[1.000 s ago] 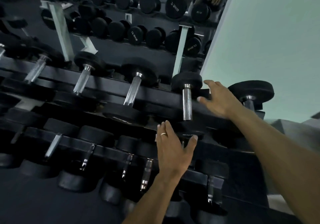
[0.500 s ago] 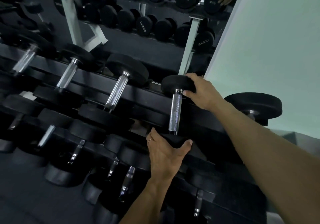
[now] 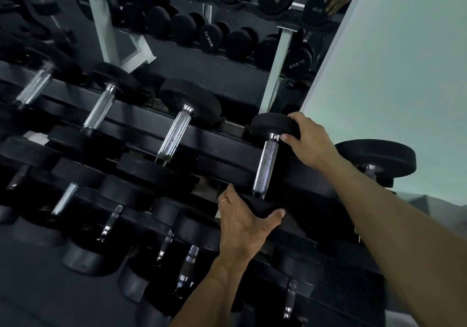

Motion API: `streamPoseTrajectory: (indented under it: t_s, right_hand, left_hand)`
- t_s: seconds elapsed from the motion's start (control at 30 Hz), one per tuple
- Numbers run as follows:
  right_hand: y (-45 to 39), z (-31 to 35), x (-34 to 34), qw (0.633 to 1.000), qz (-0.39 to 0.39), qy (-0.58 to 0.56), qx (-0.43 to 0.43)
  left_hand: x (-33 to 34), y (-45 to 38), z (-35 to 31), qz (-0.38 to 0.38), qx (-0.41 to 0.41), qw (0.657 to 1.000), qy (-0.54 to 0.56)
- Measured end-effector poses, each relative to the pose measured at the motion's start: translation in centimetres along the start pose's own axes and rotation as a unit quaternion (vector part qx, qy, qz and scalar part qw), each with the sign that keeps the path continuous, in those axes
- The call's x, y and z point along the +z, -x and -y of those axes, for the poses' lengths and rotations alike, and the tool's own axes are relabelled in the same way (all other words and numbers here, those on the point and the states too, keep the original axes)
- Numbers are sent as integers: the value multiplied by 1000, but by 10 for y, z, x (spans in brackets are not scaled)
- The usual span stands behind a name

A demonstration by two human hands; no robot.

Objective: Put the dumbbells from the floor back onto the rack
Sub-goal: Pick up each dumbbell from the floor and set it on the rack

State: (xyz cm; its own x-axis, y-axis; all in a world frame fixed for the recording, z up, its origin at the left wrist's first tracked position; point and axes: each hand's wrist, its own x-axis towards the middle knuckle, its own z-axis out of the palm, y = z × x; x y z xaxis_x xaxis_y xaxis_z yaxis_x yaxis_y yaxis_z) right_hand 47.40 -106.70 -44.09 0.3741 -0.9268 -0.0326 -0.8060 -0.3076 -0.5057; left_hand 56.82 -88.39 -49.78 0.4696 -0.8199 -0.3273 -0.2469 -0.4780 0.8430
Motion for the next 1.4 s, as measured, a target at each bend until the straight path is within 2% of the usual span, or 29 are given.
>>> streamPoseTrajectory:
  t_s: [0.17,0.27,0.37,0.47,0.63,0.77,0.9,1.07,1.13,1.23,1.4]
  right_hand:
    - [0,4,4,1000,-10,1,8]
    - [4,5,2,1000,14,7,17]
    - [19,5,-4,999,33,21,24]
    - [40,1,-16,999,27,37,26]
    - [67,-18,-50,997,-46,53,21]
    - [89,-41,-78,993,-114,12,19]
    - [100,-78,-105,991,-124,22,32]
    - [95,-123,-124,993,-38,-80,75]
    - [90,-133,-127,993,13,-92,68]
    - [83,-141,-125,997,47,-56,31]
    - [81,-149,-120,998,21,-59,9]
  left_hand:
    - [-4,-4,3,1,7,1000,1]
    - [-4,-4,3,10,7,1000,0]
    - [-5,-2,1,-5,15,999,-30]
    - [-5,4,-1,-31,65,993,-96]
    - [14,32,-13,-83,189,973,-101]
    - [51,60,-28,-56,242,962,-118]
    - [98,91,-39,1,214,969,-123]
    - [145,116,-57,1,69,995,-68]
    - [155,118,-63,-15,36,998,-52]
    - [158,117,-67,-28,23,998,-45]
    - [159,116,-66,-13,22,999,-33]
